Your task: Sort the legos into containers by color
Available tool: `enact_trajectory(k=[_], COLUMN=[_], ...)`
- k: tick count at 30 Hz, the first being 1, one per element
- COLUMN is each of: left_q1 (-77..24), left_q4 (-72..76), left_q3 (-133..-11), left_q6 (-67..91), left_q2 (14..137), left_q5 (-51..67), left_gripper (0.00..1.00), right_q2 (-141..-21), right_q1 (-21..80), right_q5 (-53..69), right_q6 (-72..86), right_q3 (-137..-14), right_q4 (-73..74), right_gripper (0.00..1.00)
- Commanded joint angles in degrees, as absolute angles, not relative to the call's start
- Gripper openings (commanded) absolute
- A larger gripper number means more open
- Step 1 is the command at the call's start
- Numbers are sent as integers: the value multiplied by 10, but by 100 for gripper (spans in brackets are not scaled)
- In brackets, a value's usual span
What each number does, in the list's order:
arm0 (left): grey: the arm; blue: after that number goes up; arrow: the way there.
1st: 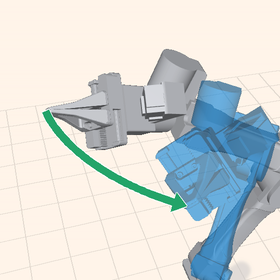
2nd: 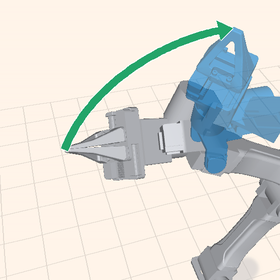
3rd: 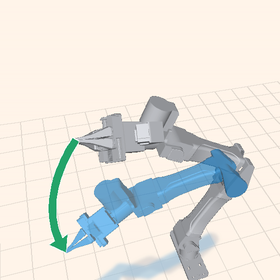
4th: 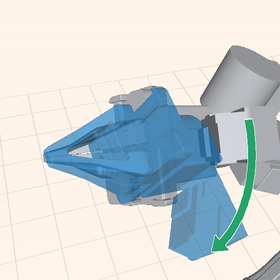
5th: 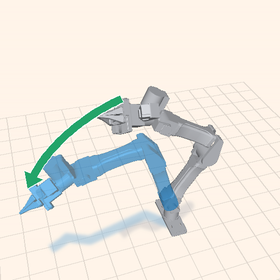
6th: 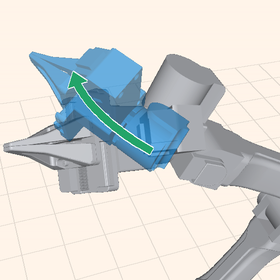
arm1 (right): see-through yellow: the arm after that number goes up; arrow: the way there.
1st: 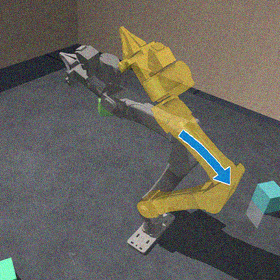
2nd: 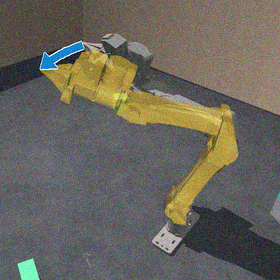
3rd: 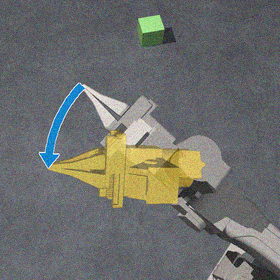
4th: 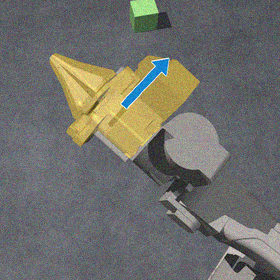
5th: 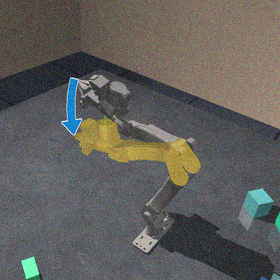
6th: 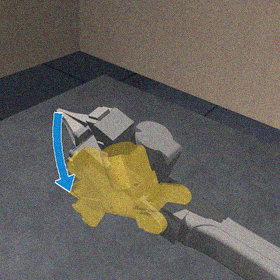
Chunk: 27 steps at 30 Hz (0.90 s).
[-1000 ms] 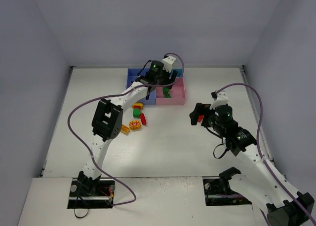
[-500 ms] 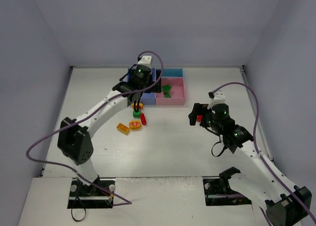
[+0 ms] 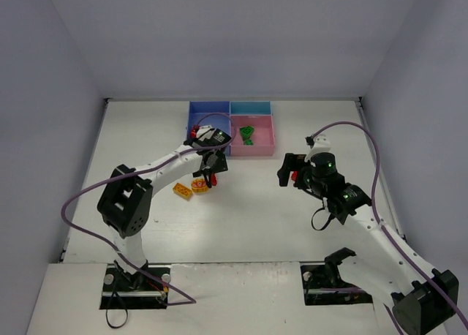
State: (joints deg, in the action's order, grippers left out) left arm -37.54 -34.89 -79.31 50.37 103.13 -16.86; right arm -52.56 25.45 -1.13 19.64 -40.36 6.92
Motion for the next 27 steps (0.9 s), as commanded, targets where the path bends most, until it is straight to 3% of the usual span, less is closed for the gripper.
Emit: enact_trajectory(k=[1,10,19,27], left_q1=[-377,-377,-382,-376], left_q4=[-355,-350,-353,-362], left_q3=[-809,-826,-846,-951], left_q6=[534,531,501,406], left_q2=[1031,1099,1072,1011], left_q5=[-191,-199,-204,-232], left_gripper=[61,50,7,3], right_q2=[-522,-490,-488,-493], right_q1=[250,250,250,250], right_q5=[-6,14,12,7], right_q6=[211,220,219,212], right_q3=[-411,-393,-388,-394], right_q4=[32,33,33,33], right_gripper=[93,93,93,93])
